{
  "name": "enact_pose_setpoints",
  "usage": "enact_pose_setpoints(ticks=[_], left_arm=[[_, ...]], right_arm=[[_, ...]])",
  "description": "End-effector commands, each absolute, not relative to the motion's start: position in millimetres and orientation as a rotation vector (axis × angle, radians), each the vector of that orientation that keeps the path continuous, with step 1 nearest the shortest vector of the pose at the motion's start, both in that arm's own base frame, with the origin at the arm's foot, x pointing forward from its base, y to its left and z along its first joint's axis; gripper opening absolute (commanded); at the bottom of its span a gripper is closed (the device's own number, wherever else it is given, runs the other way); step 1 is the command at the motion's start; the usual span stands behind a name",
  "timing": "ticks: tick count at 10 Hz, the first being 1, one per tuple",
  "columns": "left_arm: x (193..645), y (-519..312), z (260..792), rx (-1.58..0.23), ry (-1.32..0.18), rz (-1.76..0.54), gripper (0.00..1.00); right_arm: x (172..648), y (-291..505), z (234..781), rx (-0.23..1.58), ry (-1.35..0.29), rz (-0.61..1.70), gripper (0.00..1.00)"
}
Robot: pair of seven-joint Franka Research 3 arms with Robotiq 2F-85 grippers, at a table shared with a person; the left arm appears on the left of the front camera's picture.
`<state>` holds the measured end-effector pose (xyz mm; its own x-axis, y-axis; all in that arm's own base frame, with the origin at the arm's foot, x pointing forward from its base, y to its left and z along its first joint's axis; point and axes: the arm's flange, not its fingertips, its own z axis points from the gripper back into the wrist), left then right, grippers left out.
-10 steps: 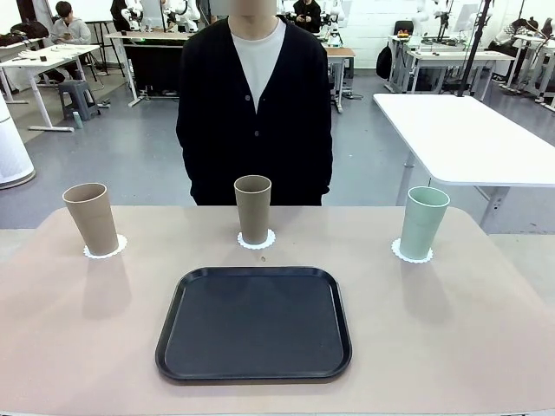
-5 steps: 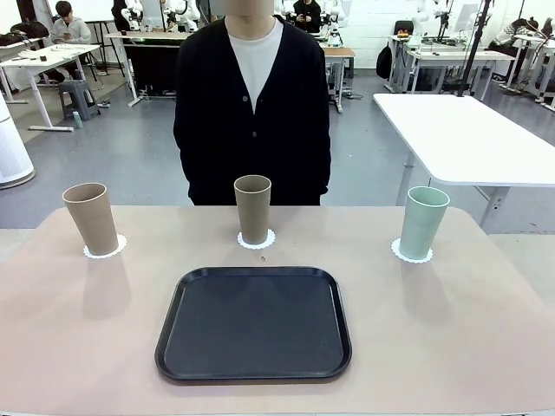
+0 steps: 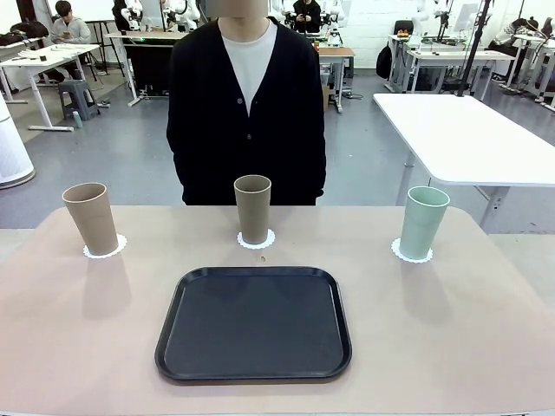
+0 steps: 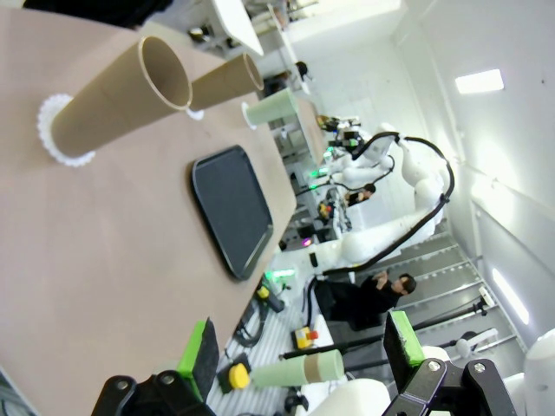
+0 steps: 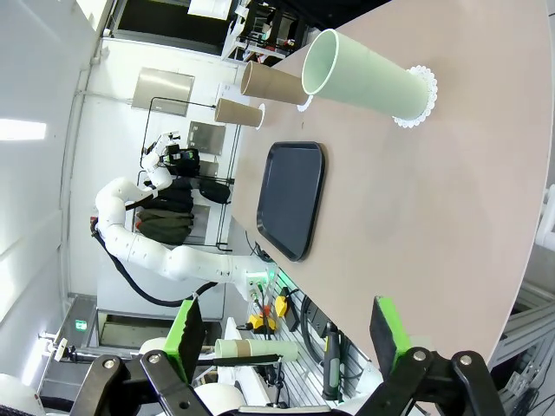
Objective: Place coasters on the table and set cups on them.
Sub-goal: Take one Reusable plastic cup from the Flat Tray and place it on a coaster set by the human.
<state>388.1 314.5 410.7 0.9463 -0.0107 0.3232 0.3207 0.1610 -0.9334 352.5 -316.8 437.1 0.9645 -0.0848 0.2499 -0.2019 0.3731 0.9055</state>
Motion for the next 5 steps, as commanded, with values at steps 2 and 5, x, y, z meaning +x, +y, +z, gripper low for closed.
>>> enact_pose_setpoints(ticks=[2, 5], left_arm=[[387.8, 314.7, 412.5, -1.387, -0.255, -0.229, 1.00], [387.8, 314.7, 412.5, -1.387, -0.255, -0.229, 1.00]], right_arm=[[353.4, -317.2, 437.5, 1.182, -0.274, 0.070, 1.00], [353.4, -317.2, 437.5, 1.182, -0.274, 0.070, 1.00]])
